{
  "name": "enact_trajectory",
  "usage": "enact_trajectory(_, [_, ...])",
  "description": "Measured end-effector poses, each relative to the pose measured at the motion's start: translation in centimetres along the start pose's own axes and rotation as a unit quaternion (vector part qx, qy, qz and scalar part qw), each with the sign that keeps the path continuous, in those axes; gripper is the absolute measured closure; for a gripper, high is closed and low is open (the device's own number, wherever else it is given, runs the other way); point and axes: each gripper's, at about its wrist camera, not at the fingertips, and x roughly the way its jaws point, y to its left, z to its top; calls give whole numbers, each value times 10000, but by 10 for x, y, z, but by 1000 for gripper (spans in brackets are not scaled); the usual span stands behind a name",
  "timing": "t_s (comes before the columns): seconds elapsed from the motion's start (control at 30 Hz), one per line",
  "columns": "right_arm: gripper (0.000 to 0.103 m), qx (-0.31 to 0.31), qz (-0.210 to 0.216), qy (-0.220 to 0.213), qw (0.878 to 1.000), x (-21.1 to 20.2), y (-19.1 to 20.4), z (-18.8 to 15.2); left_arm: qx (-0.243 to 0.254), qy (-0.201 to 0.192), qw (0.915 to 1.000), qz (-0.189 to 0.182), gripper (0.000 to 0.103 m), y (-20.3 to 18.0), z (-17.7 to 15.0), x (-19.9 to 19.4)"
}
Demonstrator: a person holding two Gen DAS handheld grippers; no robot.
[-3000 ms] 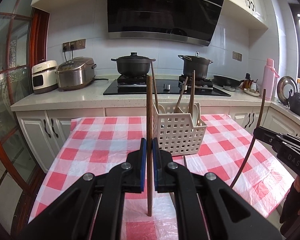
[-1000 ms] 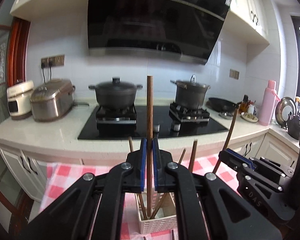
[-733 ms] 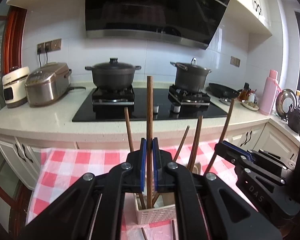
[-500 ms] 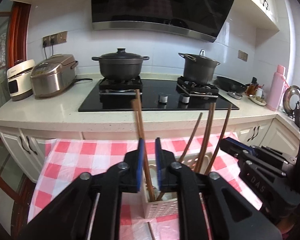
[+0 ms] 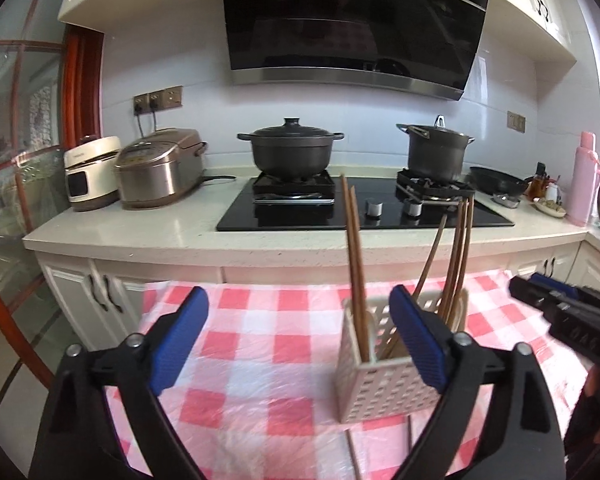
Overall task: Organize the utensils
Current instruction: 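Open both tools to release the chopsticks into the basket, then move both open tools down toward the last two chopsticks on the cloth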
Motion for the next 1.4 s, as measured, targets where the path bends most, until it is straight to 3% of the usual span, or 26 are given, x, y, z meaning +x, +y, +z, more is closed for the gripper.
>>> enact_trajectory(0.4, [48, 194, 42, 239, 9995, -19, -1, -51, -70, 468, 9988, 145, 8, 12, -63, -11])
enact_trajectory(0.9, [44, 444, 67, 809, 9957, -6, 10, -103, -172, 872, 9957, 259, 8, 33, -121, -19])
enact_trajectory(1.4, [44, 342, -267, 1546, 9870, 26, 24, -153, -297, 1202, 9916, 376, 8, 59, -161, -18])
